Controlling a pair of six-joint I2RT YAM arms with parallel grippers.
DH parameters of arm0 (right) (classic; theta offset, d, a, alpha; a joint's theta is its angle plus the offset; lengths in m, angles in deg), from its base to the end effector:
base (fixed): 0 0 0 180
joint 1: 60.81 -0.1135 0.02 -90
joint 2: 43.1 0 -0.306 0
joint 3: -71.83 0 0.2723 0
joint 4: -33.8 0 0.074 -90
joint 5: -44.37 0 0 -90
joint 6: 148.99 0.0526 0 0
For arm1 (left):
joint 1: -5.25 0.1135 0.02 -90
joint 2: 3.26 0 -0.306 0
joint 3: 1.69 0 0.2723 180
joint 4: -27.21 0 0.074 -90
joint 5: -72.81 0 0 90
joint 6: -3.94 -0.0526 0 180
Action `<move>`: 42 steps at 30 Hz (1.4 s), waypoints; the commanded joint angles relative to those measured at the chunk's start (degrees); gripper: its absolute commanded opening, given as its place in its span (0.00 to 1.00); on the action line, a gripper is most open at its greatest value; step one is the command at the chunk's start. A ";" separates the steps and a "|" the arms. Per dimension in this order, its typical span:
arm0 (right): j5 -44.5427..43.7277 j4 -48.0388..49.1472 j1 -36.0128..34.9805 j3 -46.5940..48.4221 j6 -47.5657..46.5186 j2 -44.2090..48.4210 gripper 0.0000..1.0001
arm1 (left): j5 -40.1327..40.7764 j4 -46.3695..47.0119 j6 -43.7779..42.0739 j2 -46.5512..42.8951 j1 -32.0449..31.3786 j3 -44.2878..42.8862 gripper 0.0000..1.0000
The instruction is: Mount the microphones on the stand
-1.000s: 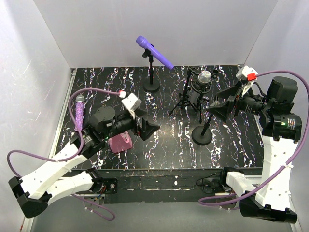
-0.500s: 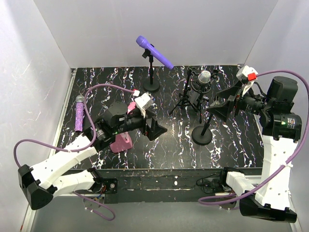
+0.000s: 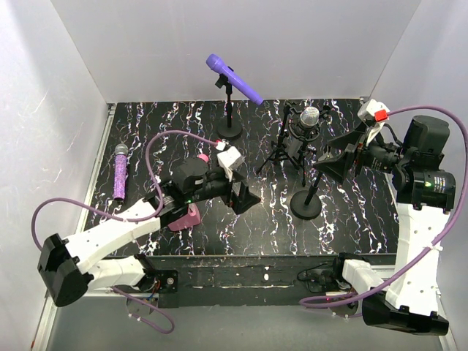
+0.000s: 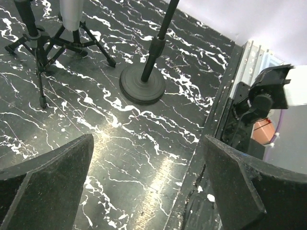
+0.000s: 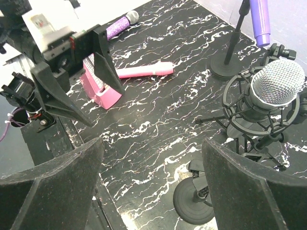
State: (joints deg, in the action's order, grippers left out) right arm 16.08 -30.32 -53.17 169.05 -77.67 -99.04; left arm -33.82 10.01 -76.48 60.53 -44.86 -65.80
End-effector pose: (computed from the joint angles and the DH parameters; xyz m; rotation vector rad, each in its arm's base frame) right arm 0.1493 0.0267 0.5083 -0.8278 1.6139 0.7260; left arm 0.1656 -0.2216 0.3534 0.8791 1.7670 -0.9729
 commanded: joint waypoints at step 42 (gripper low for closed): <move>6.75 1.21 5.28 -3.19 -1.98 0.48 0.89 | 22.77 19.94 -8.44 55.03 3.61 -22.44 0.50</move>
State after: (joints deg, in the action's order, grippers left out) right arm 20.70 -30.22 -48.42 166.14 -79.35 -99.04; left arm -12.79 31.00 -83.99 114.34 -41.29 -84.40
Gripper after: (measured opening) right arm 0.895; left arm 0.535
